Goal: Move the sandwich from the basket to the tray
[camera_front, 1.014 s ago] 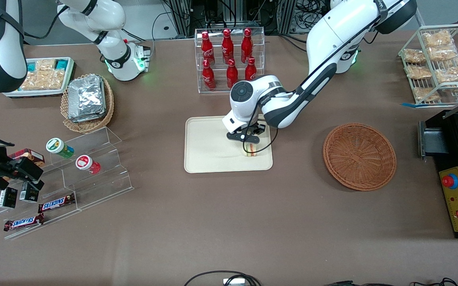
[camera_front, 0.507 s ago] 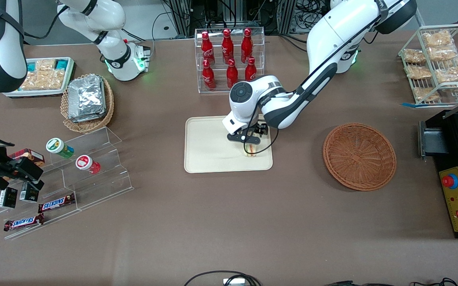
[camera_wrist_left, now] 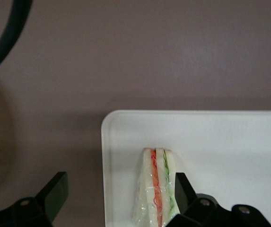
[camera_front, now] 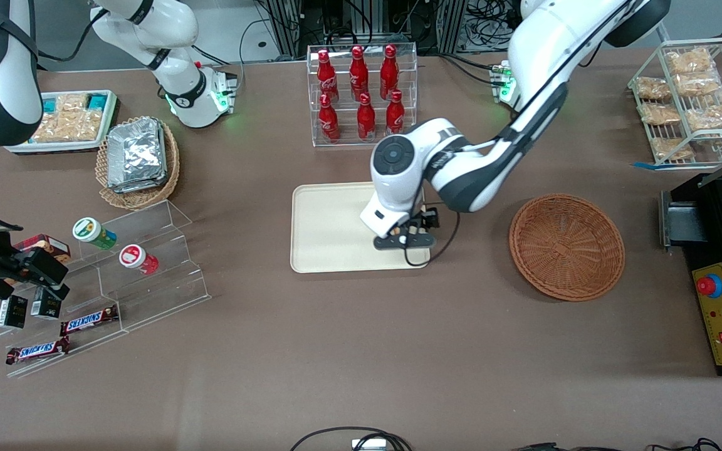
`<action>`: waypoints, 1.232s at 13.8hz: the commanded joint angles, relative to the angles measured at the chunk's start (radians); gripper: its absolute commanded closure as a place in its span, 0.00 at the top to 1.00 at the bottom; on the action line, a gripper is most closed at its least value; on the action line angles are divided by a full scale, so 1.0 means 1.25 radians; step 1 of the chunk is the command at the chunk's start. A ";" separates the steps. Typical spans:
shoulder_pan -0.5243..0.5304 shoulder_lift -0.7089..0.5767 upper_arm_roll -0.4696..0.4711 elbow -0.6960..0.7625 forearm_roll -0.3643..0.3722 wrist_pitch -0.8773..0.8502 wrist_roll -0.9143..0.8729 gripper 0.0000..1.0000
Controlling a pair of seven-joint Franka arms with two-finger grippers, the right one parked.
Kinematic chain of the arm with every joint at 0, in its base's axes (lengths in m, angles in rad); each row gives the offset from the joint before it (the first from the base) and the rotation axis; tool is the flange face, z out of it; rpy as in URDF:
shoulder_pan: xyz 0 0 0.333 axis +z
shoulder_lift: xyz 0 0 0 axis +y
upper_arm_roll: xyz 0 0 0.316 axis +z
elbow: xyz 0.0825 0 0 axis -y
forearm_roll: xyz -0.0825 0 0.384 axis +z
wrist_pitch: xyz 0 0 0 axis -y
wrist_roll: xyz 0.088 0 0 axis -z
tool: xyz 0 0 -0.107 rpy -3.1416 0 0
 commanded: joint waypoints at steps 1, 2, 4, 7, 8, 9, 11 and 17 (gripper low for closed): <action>0.051 -0.048 0.004 0.033 -0.017 -0.075 -0.028 0.99; 0.074 -0.067 0.004 0.038 -0.017 -0.102 -0.018 0.99; 0.130 -0.102 0.003 0.038 -0.018 -0.134 -0.013 0.99; 0.186 -0.130 0.002 0.038 -0.019 -0.141 -0.009 0.99; 0.201 -0.137 0.002 0.038 -0.023 -0.141 -0.002 0.99; 0.214 -0.141 0.002 0.038 -0.035 -0.141 0.017 0.99; 0.246 -0.165 0.004 0.034 -0.068 -0.144 0.087 0.99; 0.262 -0.324 0.199 0.018 -0.267 -0.239 0.459 0.99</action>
